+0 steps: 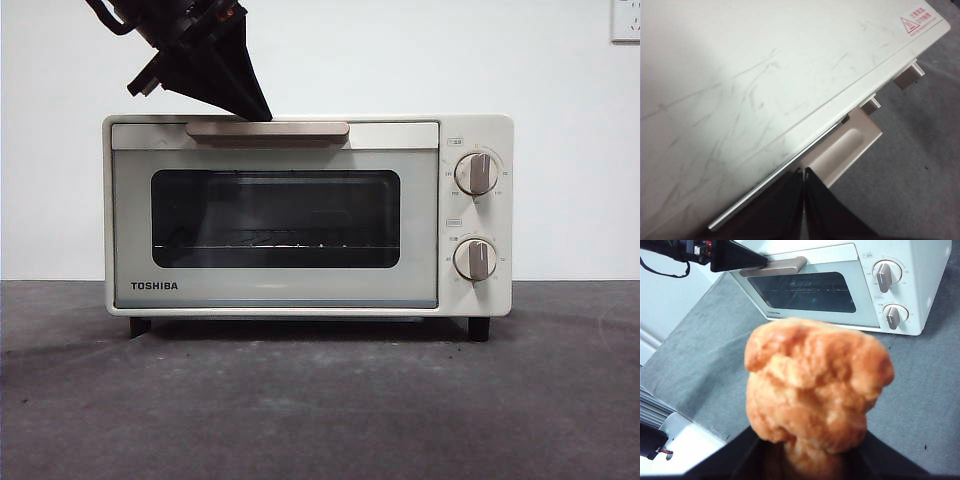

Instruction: The left arm flap open the oven, the right arm pick bread and place it into oven, the left arm flap close the oven

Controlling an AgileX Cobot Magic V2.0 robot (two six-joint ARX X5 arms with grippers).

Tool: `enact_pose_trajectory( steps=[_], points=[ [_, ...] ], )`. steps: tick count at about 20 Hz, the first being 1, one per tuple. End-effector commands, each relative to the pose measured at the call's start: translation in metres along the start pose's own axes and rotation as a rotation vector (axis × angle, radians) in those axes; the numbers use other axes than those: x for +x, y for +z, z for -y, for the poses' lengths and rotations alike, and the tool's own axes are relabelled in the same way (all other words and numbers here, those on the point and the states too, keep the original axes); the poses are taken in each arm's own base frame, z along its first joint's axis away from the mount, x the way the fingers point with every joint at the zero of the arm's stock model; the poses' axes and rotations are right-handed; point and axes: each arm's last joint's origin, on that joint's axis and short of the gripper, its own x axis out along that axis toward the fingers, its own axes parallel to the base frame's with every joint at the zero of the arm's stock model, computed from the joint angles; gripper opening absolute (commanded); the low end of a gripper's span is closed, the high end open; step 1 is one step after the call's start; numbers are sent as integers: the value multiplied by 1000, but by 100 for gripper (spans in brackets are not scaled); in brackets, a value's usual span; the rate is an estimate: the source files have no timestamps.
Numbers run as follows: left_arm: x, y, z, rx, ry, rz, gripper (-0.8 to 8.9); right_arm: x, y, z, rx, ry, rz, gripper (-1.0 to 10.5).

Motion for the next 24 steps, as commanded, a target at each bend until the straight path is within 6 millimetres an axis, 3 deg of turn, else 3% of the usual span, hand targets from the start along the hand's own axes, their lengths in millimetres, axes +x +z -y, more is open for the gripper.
enact_pose_trajectory(
  steps=[1, 9, 17, 24],
  points=[
    [15, -9, -3, -16, 6, -106, 7, -4, 3, -3, 0, 15, 18, 161],
    [18, -24, 9, 69, 52, -269, 8, -4, 3, -3, 2, 13, 19, 161],
    [15, -34, 22, 102, 90, -325, 8, -4, 3, -3, 2, 14, 19, 161],
    [8, -70, 35, 85, 118, -256, 8, -4, 4, -3, -2, 14, 25, 161]
  ],
)
